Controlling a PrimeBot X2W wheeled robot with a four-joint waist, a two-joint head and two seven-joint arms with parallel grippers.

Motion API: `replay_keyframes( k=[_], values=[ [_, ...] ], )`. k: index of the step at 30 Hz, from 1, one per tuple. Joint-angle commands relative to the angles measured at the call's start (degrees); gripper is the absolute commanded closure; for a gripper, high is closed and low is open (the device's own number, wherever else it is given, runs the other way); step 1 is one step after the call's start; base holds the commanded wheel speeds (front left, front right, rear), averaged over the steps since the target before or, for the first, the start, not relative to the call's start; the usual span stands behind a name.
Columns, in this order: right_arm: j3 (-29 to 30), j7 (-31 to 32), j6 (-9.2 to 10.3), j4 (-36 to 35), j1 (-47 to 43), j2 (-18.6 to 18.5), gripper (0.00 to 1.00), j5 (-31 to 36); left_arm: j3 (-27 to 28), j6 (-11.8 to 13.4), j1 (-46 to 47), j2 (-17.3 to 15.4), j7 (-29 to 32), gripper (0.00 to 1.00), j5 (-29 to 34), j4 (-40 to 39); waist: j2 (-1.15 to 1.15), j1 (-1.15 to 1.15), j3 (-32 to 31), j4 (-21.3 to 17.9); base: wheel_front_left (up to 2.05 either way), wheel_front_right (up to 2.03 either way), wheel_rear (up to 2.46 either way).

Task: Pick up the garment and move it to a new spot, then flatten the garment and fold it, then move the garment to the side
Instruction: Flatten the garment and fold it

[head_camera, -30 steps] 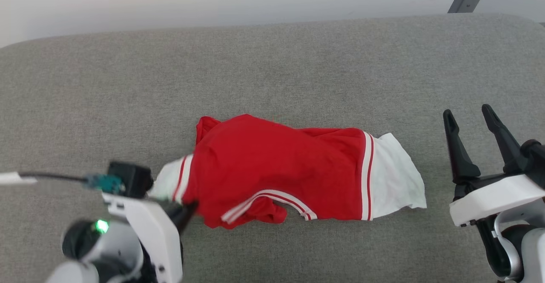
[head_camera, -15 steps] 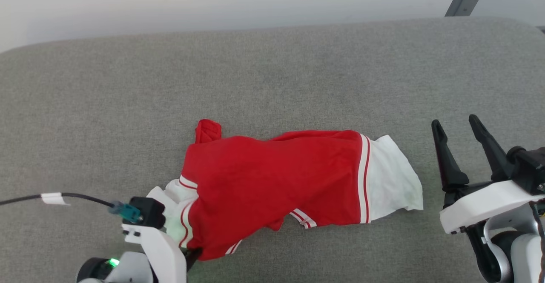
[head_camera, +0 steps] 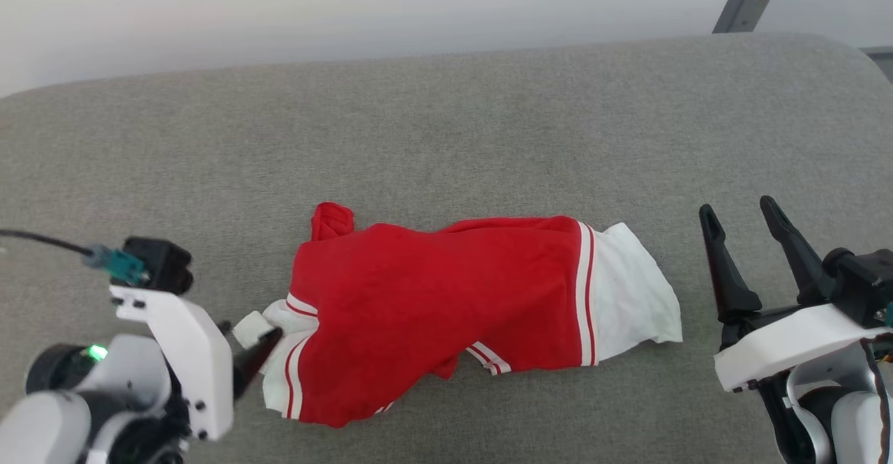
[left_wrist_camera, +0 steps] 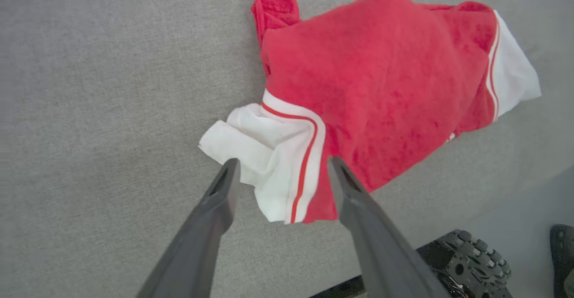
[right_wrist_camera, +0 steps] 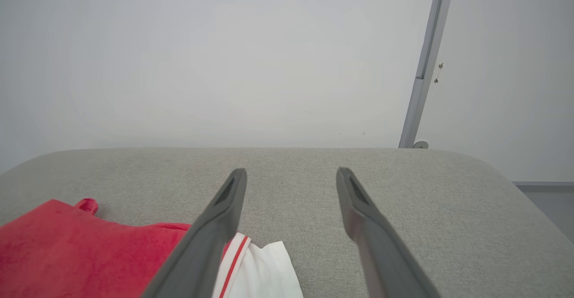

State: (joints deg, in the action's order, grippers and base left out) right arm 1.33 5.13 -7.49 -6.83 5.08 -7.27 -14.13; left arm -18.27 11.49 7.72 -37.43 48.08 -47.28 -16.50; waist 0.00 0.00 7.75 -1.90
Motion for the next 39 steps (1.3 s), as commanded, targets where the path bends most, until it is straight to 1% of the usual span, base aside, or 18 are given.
replay_keyframes(
  k=[1,3,8,10,11,12,15,17,19,22,24,30,32,36,39],
  values=[
    [-0.2,0.1,-0.01,-0.3,0.0,0.3,0.0,-0.4,0.7,-0.6,1.7,0.1,-0.3,0.0,-0.4,2.5,0.0,0.0,0.5,-0.4,0.0,0.0,0.0],
    [-0.5,0.1,-0.01,-0.4,0.5,0.3,0.0,-0.3,0.6,-1.4,3.1,0.0,-0.2,0.0,-0.5,5.7,0.0,0.0,1.0,-0.9,0.0,0.0,0.0],
    [-1.0,-0.1,-0.01,-0.6,1.8,0.3,0.0,-0.7,0.1,-3.2,6.2,2.7,-1.3,0.0,-1.8,15.0,0.0,0.0,2.8,-2.1,0.0,0.0,0.0],
    [-1.0,-0.1,-0.01,-0.7,1.9,0.4,0.0,-0.7,-0.2,-3.7,6.8,2.9,-1.4,0.0,-1.7,16.5,0.0,0.0,3.2,-2.3,0.0,0.0,0.0],
    [-1.0,-0.2,-0.01,-0.7,2.3,0.3,0.0,-0.9,-0.6,-4.0,7.9,4.1,-1.8,0.0,-2.1,19.8,0.0,0.0,3.8,-2.5,0.0,0.0,0.0],
    [-1.0,-0.2,-0.01,-0.6,2.5,0.3,0.0,-1.0,-1.3,-4.5,8.3,4.1,-2.0,0.0,-1.2,21.4,0.0,0.0,4.1,-2.6,0.0,0.0,0.0],
    [-0.9,-0.1,-0.01,-0.5,2.8,0.2,0.0,-1.0,-2.4,-5.3,10.0,5.3,-3.0,0.0,-0.1,26.7,0.0,0.0,4.8,-2.7,0.0,0.0,0.0],
    [-0.9,-0.1,-0.01,-0.5,3.0,0.0,0.0,-1.0,-2.9,-5.2,10.8,6.4,-2.9,0.0,-0.3,30.7,0.0,0.0,5.0,-2.6,0.0,0.0,0.0],
    [-0.9,0.1,-0.01,-0.7,3.5,0.1,0.0,-0.8,-3.5,-6.1,11.5,7.5,-3.2,1.0,-0.8,33.9,0.0,0.0,5.3,-2.6,0.0,0.0,0.0],
    [-0.8,0.3,-0.01,-0.9,3.6,-0.1,0.0,-0.7,-4.2,-7.8,12.9,8.4,-4.4,1.0,-0.3,37.6,0.0,0.0,5.5,-2.3,0.0,0.0,0.0],
    [-0.7,0.3,-0.01,-0.9,3.6,-0.1,0.0,-0.6,-4.0,-8.6,14.3,8.3,-6.0,1.0,0.3,39.2,0.0,0.0,5.5,-1.9,0.0,0.0,0.0],
    [-0.2,0.3,-0.01,-1.1,3.4,-0.2,0.0,-0.5,-2.0,-10.2,17.6,4.8,-9.4,1.0,1.4,41.8,0.0,0.0,5.5,-0.7,0.0,0.0,0.0],
    [-0.2,0.4,-0.01,-1.1,3.5,-0.2,0.0,-0.4,-1.7,-10.0,18.5,3.9,-9.8,1.0,1.9,41.9,0.0,0.0,5.5,-0.3,0.0,0.0,0.0],
    [-0.4,0.6,-0.01,-1.2,3.8,-0.1,0.0,-0.4,-0.7,-9.8,19.8,0.7,-10.5,1.0,3.3,42.9,0.0,0.0,5.8,0.1,0.0,0.0,0.0],
    [-0.5,0.7,-0.01,-1.4,4.1,0.0,0.0,-0.2,-0.1,-9.4,20.0,0.0,-10.4,1.0,2.8,44.3,0.0,0.0,6.0,0.3,0.0,0.0,0.0]
  ],
)
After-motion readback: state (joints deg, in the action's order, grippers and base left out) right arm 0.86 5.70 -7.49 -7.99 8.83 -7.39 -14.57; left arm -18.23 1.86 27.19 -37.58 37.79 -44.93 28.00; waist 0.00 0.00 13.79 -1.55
